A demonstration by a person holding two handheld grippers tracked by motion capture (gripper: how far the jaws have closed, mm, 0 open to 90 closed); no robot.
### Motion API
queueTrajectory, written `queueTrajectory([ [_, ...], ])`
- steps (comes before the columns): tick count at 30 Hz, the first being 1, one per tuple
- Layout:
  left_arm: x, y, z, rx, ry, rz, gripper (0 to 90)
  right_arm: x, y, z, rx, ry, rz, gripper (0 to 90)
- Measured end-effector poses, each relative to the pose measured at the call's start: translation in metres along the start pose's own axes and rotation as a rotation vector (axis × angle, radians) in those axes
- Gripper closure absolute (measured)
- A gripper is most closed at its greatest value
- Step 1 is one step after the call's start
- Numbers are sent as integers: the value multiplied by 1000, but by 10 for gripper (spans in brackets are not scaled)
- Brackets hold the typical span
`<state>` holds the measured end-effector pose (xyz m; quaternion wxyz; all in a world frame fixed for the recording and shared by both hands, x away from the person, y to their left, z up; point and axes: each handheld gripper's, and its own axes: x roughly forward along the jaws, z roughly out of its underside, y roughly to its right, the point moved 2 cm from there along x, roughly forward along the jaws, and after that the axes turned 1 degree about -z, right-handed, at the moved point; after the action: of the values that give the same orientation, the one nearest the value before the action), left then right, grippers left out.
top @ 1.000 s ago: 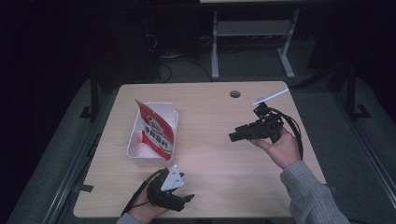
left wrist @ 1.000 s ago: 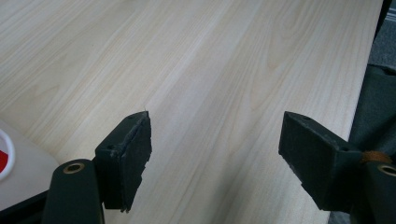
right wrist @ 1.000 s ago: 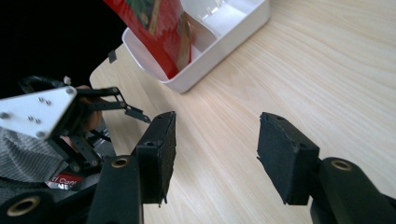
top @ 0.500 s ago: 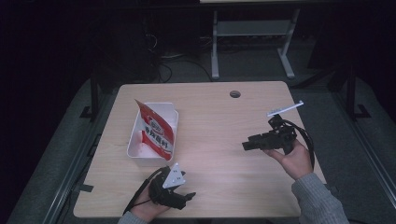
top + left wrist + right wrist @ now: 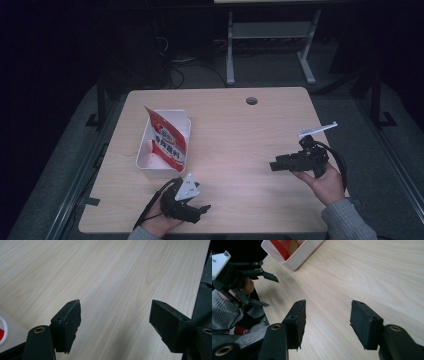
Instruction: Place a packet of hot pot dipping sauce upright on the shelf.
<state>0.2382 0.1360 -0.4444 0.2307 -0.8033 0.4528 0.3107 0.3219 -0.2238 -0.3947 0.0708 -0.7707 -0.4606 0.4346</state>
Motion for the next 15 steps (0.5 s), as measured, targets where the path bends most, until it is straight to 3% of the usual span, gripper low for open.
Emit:
queueTrajectory([
  [15,0,-1,-1,-19,4,-6,234,-9,16,50,61,41,4,457],
])
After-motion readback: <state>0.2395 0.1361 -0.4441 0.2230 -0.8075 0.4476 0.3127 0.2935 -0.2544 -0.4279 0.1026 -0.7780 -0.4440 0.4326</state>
